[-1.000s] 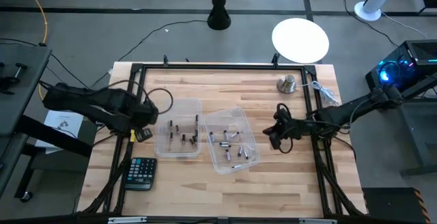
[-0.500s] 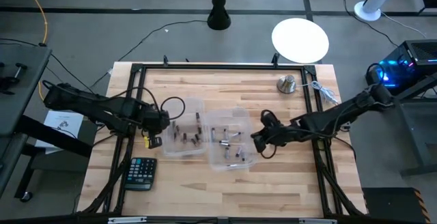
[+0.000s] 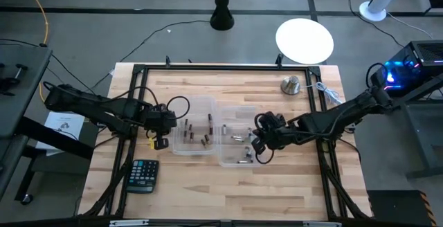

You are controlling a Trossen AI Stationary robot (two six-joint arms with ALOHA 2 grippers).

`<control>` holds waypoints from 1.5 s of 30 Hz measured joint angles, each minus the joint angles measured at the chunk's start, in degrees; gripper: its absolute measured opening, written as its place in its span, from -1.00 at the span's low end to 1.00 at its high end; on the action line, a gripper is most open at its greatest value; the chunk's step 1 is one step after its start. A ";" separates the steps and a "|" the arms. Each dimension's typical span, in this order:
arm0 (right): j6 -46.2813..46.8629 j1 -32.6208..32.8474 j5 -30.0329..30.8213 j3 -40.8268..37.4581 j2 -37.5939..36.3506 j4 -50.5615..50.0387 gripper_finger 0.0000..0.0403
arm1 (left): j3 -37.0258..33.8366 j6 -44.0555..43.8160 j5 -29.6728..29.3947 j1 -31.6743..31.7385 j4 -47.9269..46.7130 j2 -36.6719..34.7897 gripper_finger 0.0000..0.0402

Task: Sort batteries
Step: Adjust the transparent bins

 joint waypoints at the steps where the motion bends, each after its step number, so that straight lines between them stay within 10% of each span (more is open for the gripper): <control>1: -1.01 -0.01 0.05 0.93 -0.24 -0.94 -1.00 | 0.00 -0.52 0.00 0.00 -0.47 0.00 -1.00; 13: 13.87 6.20 -2.26 0.30 -6.31 -25.67 -1.00 | 0.00 -3.28 2.03 -2.93 -2.85 -0.02 -1.00; 24: 21.05 10.49 0.83 -16.20 -4.67 2.67 -1.00 | 0.00 -2.27 1.65 -6.23 -0.02 1.98 -1.00; 45: 7.02 -6.46 4.62 -17.89 -4.93 3.68 -1.00 | 0.00 6.84 1.28 -6.40 4.29 0.85 -1.00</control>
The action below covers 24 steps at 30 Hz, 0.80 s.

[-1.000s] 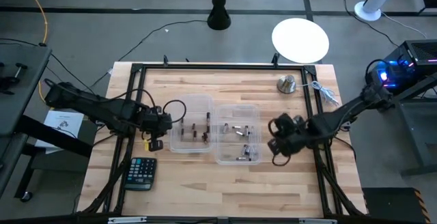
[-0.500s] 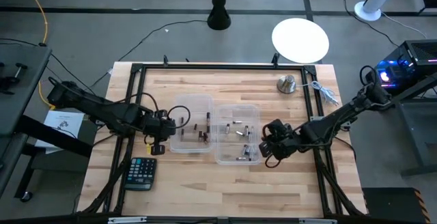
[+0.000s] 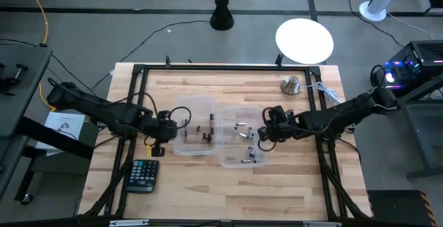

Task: Sort batteries
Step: Adjust the transparent bins

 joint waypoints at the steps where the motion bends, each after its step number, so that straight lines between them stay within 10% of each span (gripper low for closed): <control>1: -0.43 -0.63 0.15 0.00 0.00 -0.58 -1.00 | 0.00 -0.02 -0.47 0.00 -0.20 -0.61 -1.00; 13: 3.05 0.89 3.67 0.00 -16.07 -22.16 -1.00 | 0.00 -13.33 -8.62 0.13 -5.11 -14.12 -1.00; 24: -1.55 12.78 13.07 0.02 -27.70 -13.11 -1.00 | 0.00 -8.21 -24.14 2.00 21.95 -23.26 -1.00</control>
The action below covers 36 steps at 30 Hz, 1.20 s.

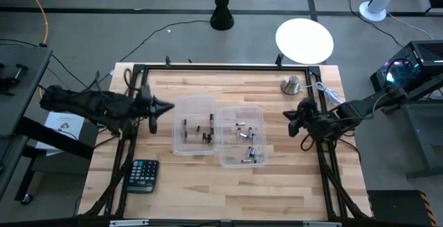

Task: Sort batteries
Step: Adjust the transparent bins, then return to Home Position

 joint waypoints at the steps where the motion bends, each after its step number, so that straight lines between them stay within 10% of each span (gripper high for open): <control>1: -2.02 0.02 0.02 0.00 0.19 2.85 -1.00 | 0.00 2.11 0.19 1.01 2.32 -0.02 -1.00; 7: -13.67 -1.26 -1.40 0.00 1.66 18.30 -1.00 | -6.49 11.01 14.06 13.21 18.20 -0.83 -1.00; 14: -13.69 -2.66 -1.59 0.00 0.63 22.16 -1.00 | -25.15 -0.31 34.13 26.93 40.47 -5.60 -1.00; 23: -9.44 -2.58 -1.04 0.02 -3.37 20.53 -1.00 | -45.56 -11.45 27.11 25.19 57.87 -15.06 -1.00; 36: -13.00 -2.73 -7.99 -9.97 -15.17 23.96 -1.00 | -45.66 -15.23 23.26 21.91 55.85 -17.16 -1.00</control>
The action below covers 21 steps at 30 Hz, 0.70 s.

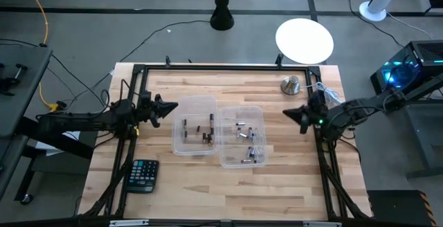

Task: Sort batteries
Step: Return to Home Position

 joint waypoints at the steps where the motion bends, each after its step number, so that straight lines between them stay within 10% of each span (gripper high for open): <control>1: -1.91 -0.04 -1.55 -3.35 -1.29 4.73 -1.00 | 0.00 1.19 0.00 0.02 0.02 0.00 -1.00; 9: -17.39 -11.08 -18.19 -25.90 -8.49 45.01 -1.00 | 0.00 5.71 -0.11 0.02 4.80 -0.02 -1.00; 21: -30.24 -32.26 -45.86 -32.24 -7.25 48.61 -1.00 | 0.02 3.03 -0.02 0.04 8.36 0.00 -1.00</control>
